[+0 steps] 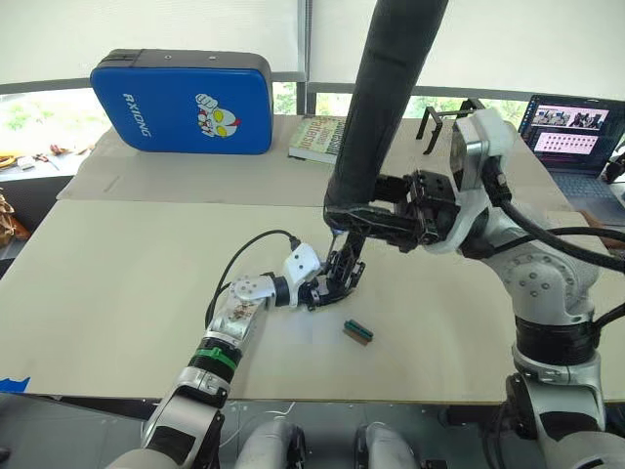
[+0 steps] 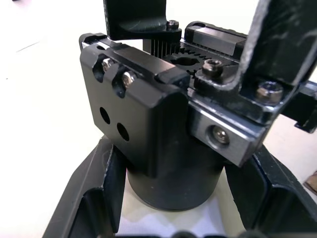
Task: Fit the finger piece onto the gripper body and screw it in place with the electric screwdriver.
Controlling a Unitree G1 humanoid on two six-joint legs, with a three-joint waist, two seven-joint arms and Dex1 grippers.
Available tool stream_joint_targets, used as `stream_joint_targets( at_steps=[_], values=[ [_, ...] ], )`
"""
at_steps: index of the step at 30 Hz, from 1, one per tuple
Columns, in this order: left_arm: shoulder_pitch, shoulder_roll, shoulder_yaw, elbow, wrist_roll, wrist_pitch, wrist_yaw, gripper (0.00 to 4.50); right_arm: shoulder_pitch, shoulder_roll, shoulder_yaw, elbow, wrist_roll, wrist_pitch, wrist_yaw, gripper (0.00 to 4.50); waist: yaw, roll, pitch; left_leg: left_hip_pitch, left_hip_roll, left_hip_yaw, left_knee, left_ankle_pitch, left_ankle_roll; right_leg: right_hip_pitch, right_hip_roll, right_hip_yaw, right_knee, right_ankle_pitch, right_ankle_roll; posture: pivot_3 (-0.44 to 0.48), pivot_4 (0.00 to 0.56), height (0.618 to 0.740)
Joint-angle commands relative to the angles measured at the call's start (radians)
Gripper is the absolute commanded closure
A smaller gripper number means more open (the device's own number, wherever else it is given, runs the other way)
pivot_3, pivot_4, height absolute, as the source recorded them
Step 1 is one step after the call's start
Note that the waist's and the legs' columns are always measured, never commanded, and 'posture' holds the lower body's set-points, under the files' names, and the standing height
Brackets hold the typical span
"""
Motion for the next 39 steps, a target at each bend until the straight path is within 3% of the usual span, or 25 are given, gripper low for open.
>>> stream_joint_targets(
  at_steps=[1, 6, 11, 15, 22, 24, 26, 29, 34, 39],
  values=[
    [0.031, 0.061, 0.006, -0.1, -0.017, 0.043, -0.036, 0.0, 0.006, -0.099, -0.124, -0.04, 0.211, 0.153, -0.025, 2.58, -0.002, 0.0, 0.0, 0.0, 0.0, 0.0, 0.0, 0.0, 0.0, 0.0, 0.0, 0.0, 0.0, 0.0, 0.0, 0.0, 0.15, 0.74],
    [0.178, 0.292, 0.037, -0.433, -0.118, 0.216, -0.186, 0.0, 0.1, -0.334, -0.218, 0.015, 0.338, 0.374, -0.078, 2.58, -0.006, 0.0, 0.0, 0.0, 0.002, 0.0, -0.002, -0.001, -0.002, -0.001, -0.007, -0.001, -0.001, -0.001, -0.002, 0.0, 0.15, 0.74],
    [0.312, 0.522, 0.138, -0.72, -0.264, 0.36, -0.276, 0.0, 0.203, -0.539, -0.149, 0.214, 0.244, 0.619, -0.114, 2.58, -0.002, 0.001, 0.001, 0.0, 0.001, 0.0, -0.003, -0.004, -0.007, -0.001, -0.011, -0.001, -0.001, -0.001, -0.002, 0.0, 0.15, 0.74],
    [0.323, 0.579, 0.173, -0.768, -0.295, 0.388, -0.262, 0.0, 0.226, -0.571, -0.011, 0.34, 0.063, 0.601, -0.096, 2.58, 0.005, 0.002, 0.002, 0.001, 0.0, 0.0, -0.002, -0.005, -0.006, -0.003, -0.013, -0.001, -0.002, -0.001, -0.001, 0.0, 0.15, 0.74],
    [0.298, 0.588, 0.183, -0.729, -0.28, 0.393, -0.217, 0.0, 0.201, -0.517, 0.218, 0.503, -0.22, 0.492, -0.05, 2.58, -0.005, 0.003, 0.002, 0.0, 0.0, 0.003, -0.003, 0.0, 0.002, 0.0, -0.002, -0.001, -0.001, -0.001, 0.0, 0.0, 0.15, 0.74],
    [0.302, 0.623, 0.206, -0.718, -0.283, 0.394, -0.228, 0.0, 0.162, -0.533, 0.203, 0.534, -0.219, 0.521, -0.002, 1.53, -0.008, 0.002, 0.003, 0.001, 0.002, 0.003, -0.002, -0.001, 0.002, 0.002, 0.0, -0.001, -0.001, -0.001, 0.0, 0.0, 0.15, 0.74],
    [0.319, 0.668, 0.241, -0.711, -0.298, 0.4, -0.248, 0.0, 0.148, -0.579, 0.185, 0.53, -0.227, 0.501, 0.066, 0.83, -0.007, 0.003, 0.003, 0.001, 0.002, 0.003, -0.002, -0.002, -0.001, 0.0, 0.0, 0.001, -0.001, -0.001, 0.0, 0.0, 0.15, 0.74],
    [0.383, 0.759, 0.318, -0.709, -0.363, 0.459, -0.31, 0.0, 0.172, -0.681, 0.145, 0.519, -0.278, 0.317, 0.238, 0.07, -0.002, 0.007, 0.006, 0.0, 0.002, 0.002, -0.002, -0.003, -0.002, -0.002, 0.0, 0.001, -0.001, -0.002, 0.001, 0.0, 0.15, 0.74],
    [0.494, 0.931, 0.506, -0.596, -0.458, 0.567, -0.444, 0.0, 0.198, -0.783, 0.004, 0.656, -0.373, -0.127, 0.513, 0.07, -0.011, 0.012, 0.009, 0.001, 0.002, 0.003, -0.003, -0.005, -0.006, -0.002, 0.001, 0.002, -0.001, -0.004, 0.002, 0.0, 0.15, 0.74],
    [0.503, 1.008, 0.584, -0.471, -0.452, 0.539, -0.499, 0.0, 0.272, -0.819, -0.033, 0.815, -0.441, -0.478, 0.682, 0.07, -0.01, 0.013, 0.01, 0.005, 0.002, 0.003, -0.004, -0.005, -0.007, -0.002, 0.002, 0.001, -0.001, -0.009, 0.009, 0.0, 0.15, 0.74]
  ],
)
